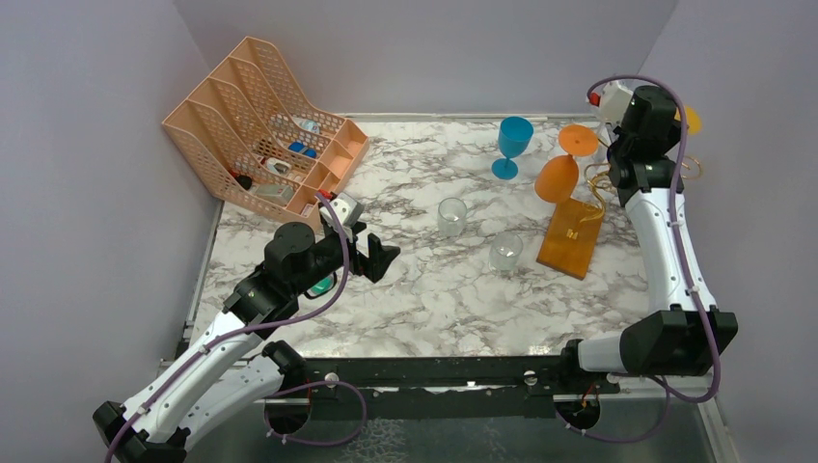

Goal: Place the wine glass upside down on the wine glass rack
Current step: Turn the wine glass upside down at the wine rack.

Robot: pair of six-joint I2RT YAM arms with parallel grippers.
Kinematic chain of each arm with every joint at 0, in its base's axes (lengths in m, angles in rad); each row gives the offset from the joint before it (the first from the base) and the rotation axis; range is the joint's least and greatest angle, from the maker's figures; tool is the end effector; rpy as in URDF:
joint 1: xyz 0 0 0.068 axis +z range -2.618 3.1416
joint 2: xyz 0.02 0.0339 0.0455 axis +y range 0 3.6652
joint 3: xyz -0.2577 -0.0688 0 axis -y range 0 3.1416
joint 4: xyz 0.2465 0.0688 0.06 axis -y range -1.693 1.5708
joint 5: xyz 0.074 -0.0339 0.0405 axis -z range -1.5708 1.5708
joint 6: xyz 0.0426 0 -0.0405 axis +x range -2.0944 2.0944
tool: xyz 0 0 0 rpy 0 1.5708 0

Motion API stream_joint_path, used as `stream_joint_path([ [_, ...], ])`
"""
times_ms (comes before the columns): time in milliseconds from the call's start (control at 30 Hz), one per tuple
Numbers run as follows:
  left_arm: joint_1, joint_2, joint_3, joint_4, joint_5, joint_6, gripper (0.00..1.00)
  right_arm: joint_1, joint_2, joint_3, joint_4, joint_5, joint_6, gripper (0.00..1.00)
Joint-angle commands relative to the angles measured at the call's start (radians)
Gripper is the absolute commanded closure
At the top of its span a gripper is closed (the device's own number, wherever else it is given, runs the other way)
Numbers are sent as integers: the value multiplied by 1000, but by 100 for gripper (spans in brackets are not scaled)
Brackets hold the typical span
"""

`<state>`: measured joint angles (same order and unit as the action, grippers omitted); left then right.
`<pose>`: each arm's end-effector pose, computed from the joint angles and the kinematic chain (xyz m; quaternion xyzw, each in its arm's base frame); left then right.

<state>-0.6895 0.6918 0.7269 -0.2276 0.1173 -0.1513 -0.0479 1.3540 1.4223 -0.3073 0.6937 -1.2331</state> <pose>0.1357 -0.1183 0.3243 0.2408 0.7328 -0.3004 0.5610 0.3085 -0.0421 0.4166 -0.2388 0.7307 -0.5615 0.3061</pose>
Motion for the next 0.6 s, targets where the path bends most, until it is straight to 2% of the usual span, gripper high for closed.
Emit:
stream_joint_path([
  [0,-7,-13,3,-4,-21,13,1,-10,14,29,68,19,-32,99],
  [167,-7,-15,4,-4,-22,13,1,-12,13,42,1,16,27,99],
  [300,-7,-14,3,-4,-21,13,1,-18,-25,-28,70,20,-23,99],
  [567,-8,-16,3,-8,-25,13,1,-23,13,6,73,11,-13,99],
])
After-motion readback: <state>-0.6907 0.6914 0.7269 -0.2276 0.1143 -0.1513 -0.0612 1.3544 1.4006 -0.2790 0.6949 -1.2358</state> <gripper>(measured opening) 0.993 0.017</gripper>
